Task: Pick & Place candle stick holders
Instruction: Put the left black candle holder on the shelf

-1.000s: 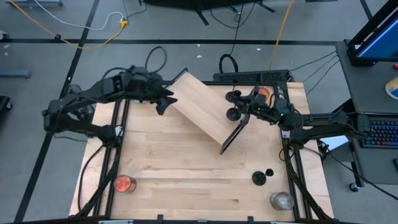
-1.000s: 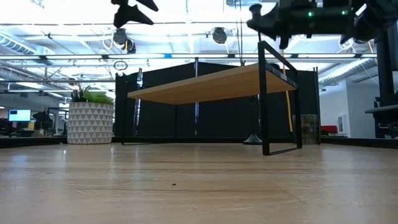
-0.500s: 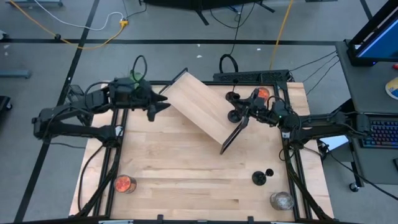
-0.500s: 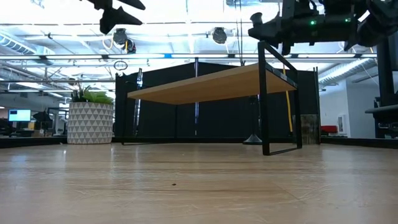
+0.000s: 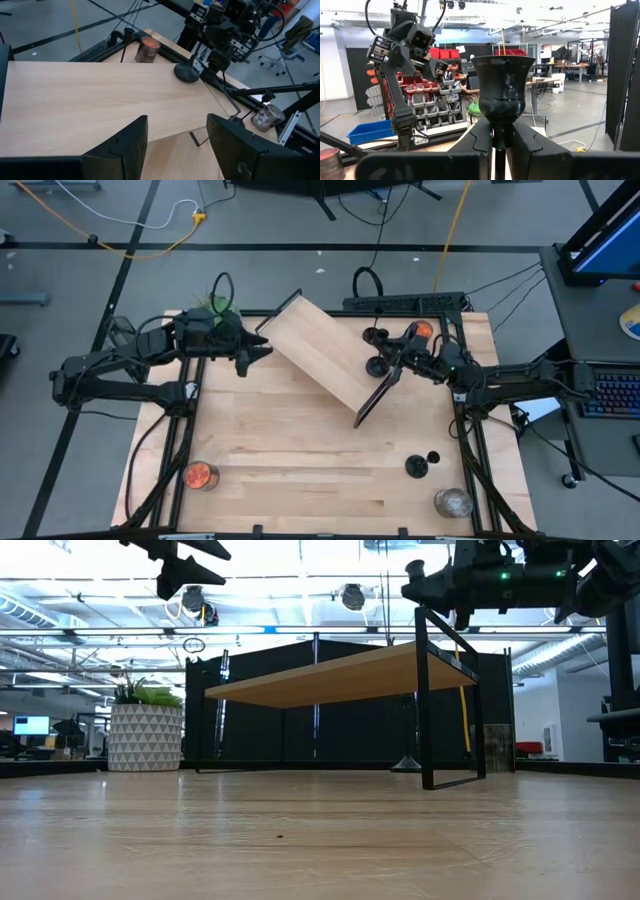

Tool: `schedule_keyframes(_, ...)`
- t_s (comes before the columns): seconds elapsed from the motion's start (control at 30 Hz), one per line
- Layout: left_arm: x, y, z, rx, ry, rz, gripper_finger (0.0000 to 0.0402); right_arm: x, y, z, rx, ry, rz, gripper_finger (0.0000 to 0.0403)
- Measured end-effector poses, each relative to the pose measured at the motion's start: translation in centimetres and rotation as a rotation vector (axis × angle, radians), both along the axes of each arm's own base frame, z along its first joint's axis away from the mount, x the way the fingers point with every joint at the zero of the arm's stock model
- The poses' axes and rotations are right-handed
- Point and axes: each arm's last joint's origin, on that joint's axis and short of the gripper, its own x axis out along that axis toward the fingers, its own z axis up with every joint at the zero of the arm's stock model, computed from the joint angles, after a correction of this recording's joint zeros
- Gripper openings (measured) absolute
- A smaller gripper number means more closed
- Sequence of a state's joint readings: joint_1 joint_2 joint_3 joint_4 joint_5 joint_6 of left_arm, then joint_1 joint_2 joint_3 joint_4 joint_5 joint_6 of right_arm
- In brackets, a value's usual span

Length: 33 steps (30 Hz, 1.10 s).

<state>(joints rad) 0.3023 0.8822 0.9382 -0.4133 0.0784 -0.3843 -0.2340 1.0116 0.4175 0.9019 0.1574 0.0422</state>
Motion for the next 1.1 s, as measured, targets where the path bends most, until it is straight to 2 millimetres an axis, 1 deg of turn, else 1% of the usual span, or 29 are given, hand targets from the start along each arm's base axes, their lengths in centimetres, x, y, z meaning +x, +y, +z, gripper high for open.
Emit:
schedule_keyframes(0.07,0.0,0.0,0.0,0.0,0.0,0.0,0.0209,0.03,-0.01,-0.11,0.016,0.005,0.003,0.0022)
schedule_keyframes(0.23,0.0,0.0,0.0,0.004,0.001,-0.002,0.0209,0.06,-0.02,-0.3,0.069,0.006,0.012,0.0048)
schedule_keyframes(0.5,0.0,0.0,-0.01,0.005,0.002,-0.002,0.0209,0.07,-0.01,-0.31,0.077,0.002,0.017,0.0043)
schedule_keyframes(0.6,0.0,0.0,-0.01,0.005,0.002,-0.003,0.0209,0.07,-0.01,-0.3,0.086,-0.002,0.021,0.0053)
schedule_keyframes(0.73,-0.01,-0.01,-0.02,0.006,0.003,-0.004,0.0209,0.05,0.0,-0.17,0.093,-0.021,0.025,0.0081)
schedule_keyframes(1.1,-0.01,-0.01,-0.04,0.012,0.007,-0.007,0.0209,-0.25,0.07,0.46,0.083,-0.073,0.029,0.0182)
